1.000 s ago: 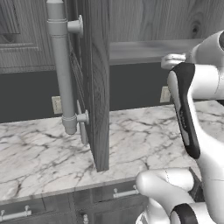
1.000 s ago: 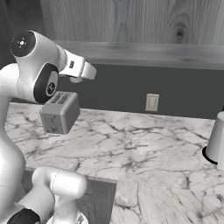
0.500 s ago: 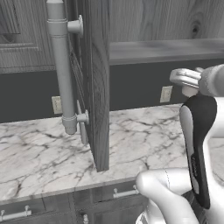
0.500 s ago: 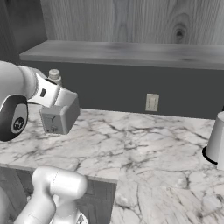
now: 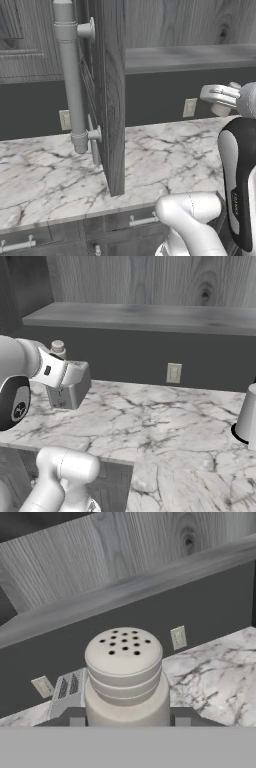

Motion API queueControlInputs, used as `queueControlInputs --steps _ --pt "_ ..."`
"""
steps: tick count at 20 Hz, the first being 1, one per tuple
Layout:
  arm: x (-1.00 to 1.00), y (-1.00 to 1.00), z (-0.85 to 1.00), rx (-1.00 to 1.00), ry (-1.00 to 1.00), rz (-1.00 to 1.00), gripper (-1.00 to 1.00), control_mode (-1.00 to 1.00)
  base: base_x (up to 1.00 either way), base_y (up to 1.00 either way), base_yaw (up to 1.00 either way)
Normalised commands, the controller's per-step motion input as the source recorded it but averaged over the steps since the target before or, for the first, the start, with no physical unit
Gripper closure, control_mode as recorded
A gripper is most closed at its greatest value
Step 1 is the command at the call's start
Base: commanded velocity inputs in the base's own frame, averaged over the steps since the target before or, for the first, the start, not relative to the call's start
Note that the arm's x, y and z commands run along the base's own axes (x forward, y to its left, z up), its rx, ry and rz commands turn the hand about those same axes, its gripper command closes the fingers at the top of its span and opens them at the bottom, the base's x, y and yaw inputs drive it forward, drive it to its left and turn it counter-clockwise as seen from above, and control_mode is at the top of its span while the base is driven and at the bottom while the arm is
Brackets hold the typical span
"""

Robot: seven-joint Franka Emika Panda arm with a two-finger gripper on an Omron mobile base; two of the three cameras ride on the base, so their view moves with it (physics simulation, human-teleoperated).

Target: Retrieve the bottle and the shaker from the cabinet and place them next to the mixing bowl on the counter. Then add garlic from the fridge to the mixing bowl.

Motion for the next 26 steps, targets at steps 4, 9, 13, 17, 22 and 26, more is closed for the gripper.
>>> queueControlInputs --steps 4,9,13,17,22,26 --pt "0.00 0.00 0.00 0.00 0.00 0.00 1.00 -1.00 0.00 0.00 0.00" --pt "0.00 0.00 0.00 0.00 0.00 0.00 1.00 1.00 -0.27 -0.01 -0.02" --pt "0.00 0.00 0.00 0.00 0.00 0.00 1.00 1.00 -1.00 0.01 -0.26" --pt "0.00 0.00 0.00 0.00 0.00 0.00 1.00 1.00 -0.87 0.20 -0.44" --pt "0.00 0.00 0.00 0.00 0.00 0.00 1.00 1.00 -0.33 0.29 -0.61" --pt "0.00 0.00 0.00 0.00 0.00 0.00 1.00 1.00 -0.39 0.00 -0.81"
